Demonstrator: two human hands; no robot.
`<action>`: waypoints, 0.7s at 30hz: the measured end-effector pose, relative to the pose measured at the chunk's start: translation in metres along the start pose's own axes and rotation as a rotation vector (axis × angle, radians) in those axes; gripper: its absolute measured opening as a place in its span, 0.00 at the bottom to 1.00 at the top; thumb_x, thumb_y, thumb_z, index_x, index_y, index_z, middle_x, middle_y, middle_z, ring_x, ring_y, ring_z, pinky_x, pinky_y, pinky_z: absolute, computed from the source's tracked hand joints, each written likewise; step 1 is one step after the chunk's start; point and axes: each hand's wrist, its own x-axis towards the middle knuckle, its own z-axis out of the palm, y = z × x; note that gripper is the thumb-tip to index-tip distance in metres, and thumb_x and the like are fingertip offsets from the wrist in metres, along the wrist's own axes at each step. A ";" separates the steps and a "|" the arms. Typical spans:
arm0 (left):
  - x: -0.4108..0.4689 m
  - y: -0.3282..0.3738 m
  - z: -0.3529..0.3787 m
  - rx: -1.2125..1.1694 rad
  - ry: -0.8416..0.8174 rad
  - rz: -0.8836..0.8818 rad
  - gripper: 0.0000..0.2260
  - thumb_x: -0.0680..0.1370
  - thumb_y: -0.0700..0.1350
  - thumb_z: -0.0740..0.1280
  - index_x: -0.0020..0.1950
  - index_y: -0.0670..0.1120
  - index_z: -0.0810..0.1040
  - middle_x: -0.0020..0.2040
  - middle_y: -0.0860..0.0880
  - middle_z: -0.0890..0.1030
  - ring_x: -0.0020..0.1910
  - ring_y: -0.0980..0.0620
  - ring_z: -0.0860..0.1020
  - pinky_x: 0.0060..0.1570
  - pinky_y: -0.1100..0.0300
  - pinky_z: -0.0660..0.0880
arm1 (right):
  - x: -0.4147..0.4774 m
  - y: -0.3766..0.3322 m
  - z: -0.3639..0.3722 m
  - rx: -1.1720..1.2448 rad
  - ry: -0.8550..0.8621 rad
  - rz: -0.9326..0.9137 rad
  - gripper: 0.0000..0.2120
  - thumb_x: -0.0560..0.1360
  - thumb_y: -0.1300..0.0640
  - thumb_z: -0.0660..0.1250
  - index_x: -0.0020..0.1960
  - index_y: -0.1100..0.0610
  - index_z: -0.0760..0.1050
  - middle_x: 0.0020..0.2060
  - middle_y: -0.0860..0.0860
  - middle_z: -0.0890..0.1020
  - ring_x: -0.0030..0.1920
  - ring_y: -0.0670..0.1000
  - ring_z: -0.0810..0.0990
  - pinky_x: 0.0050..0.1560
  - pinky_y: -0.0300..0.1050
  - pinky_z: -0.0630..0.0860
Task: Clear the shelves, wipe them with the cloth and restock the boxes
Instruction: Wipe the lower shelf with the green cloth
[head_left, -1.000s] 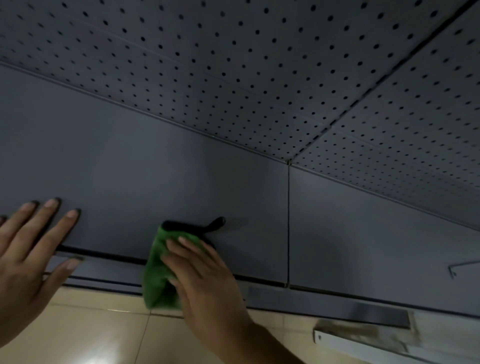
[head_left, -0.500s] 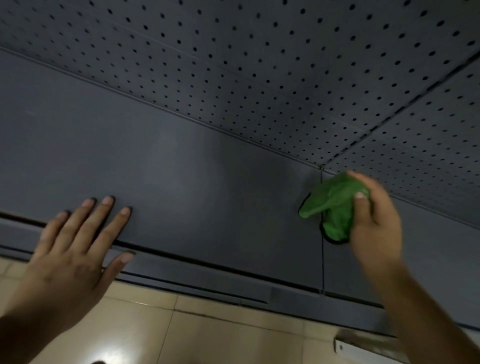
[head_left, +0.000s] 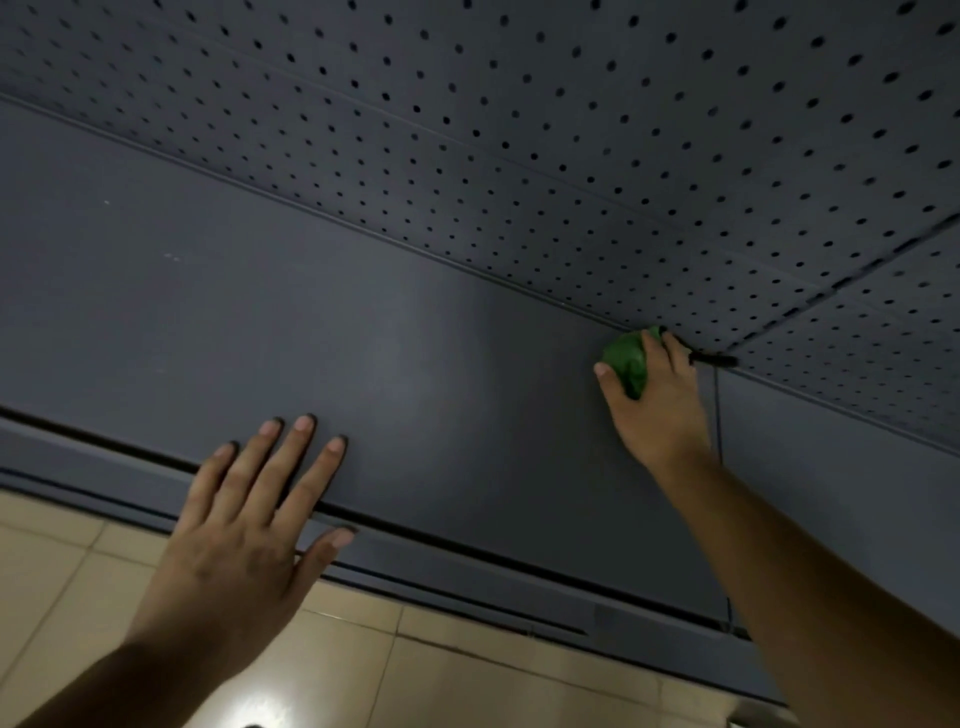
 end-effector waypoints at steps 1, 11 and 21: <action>0.000 0.000 0.000 0.000 -0.002 0.001 0.33 0.81 0.62 0.54 0.80 0.45 0.63 0.80 0.41 0.61 0.79 0.39 0.60 0.75 0.37 0.59 | 0.000 -0.006 0.003 -0.010 0.032 0.005 0.37 0.80 0.36 0.60 0.81 0.53 0.57 0.82 0.53 0.54 0.81 0.60 0.53 0.77 0.64 0.60; -0.001 -0.003 -0.002 -0.010 -0.060 -0.008 0.32 0.82 0.64 0.50 0.81 0.47 0.61 0.81 0.43 0.60 0.80 0.41 0.59 0.76 0.38 0.59 | -0.010 -0.120 0.042 -0.039 -0.045 -0.285 0.26 0.86 0.52 0.53 0.81 0.60 0.57 0.81 0.56 0.55 0.80 0.58 0.53 0.80 0.50 0.47; -0.004 -0.009 -0.005 -0.022 -0.052 0.008 0.34 0.81 0.63 0.53 0.81 0.41 0.60 0.81 0.43 0.61 0.79 0.42 0.61 0.75 0.40 0.61 | -0.096 -0.164 0.076 0.085 -0.169 -0.795 0.23 0.81 0.63 0.59 0.76 0.62 0.67 0.78 0.56 0.66 0.79 0.55 0.62 0.81 0.50 0.53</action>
